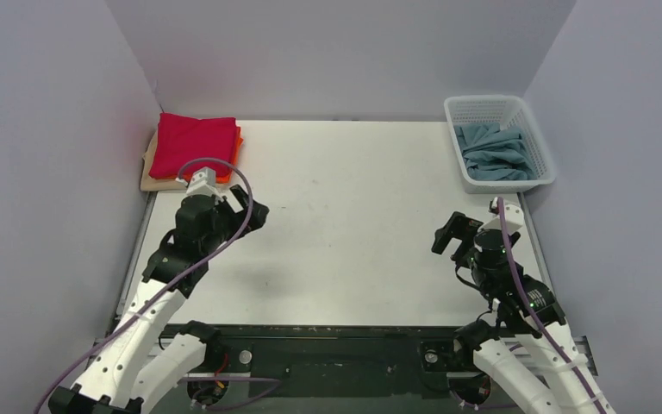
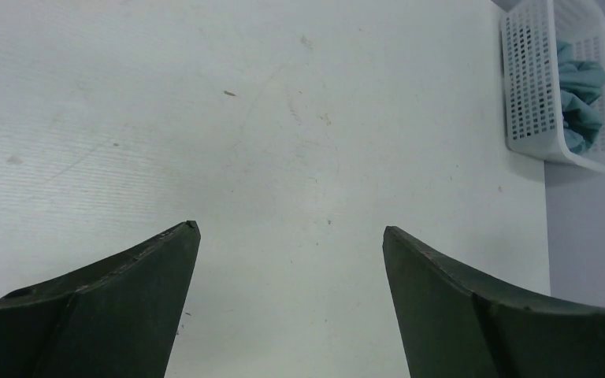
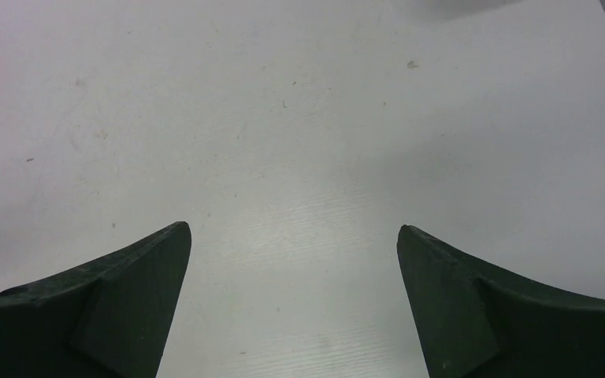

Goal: Fold and stack the t-shirts
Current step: Grab crumpled tshirt from bin with the right arm

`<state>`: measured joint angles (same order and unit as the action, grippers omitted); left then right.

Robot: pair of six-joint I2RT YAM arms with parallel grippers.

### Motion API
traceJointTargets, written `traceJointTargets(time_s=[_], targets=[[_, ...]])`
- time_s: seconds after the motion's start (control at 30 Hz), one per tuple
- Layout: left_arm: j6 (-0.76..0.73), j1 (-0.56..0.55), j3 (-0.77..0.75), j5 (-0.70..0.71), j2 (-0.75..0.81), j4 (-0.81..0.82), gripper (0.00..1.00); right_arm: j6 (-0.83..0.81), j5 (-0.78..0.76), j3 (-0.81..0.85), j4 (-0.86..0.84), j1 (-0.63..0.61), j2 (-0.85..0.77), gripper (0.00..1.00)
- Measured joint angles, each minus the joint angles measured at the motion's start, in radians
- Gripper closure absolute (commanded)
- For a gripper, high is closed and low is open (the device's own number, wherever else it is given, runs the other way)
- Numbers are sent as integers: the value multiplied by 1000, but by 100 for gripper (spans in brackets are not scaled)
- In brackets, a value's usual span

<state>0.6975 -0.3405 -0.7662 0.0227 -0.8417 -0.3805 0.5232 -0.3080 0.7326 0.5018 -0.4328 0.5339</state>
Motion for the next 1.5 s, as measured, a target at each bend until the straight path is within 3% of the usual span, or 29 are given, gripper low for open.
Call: traceJointTargets(time_s=[0.13,0.27,0.53,0.83,0.9,0.97,1.0,1.03,1.07,1.1,1.3,1.5], targets=[[-5,-1,-42,113,74,-87,3,0,-37,1,-7,0,26,0],[-7,-1,-50,144,101,-83,3,4,-86,56,-28,34,167,0],[-14,-1,6,140,11,9,3,70,-7,496,-169,423,821,0],[-24,-1,48,130,-48,76,3,168,-24,972,-223,576,1483,5],[-25,-1,48,130,-58,86,3,195,-13,1056,-222,595,1597,11],[-26,-1,48,130,-64,90,3,220,7,1131,-214,612,1697,30],[-26,-1,48,129,-66,91,3,226,18,1155,-213,617,1730,60],[-27,-1,48,130,-66,92,3,236,33,1184,-207,623,1764,75],[-27,-1,48,129,-67,93,3,238,52,1205,-208,629,1790,94],[-28,-1,48,129,-67,93,3,248,71,1218,-210,631,1803,98],[-28,-1,48,97,-72,94,3,264,175,1202,-272,648,1739,100],[-27,-1,48,43,-64,101,3,262,232,961,-427,631,1332,100]])
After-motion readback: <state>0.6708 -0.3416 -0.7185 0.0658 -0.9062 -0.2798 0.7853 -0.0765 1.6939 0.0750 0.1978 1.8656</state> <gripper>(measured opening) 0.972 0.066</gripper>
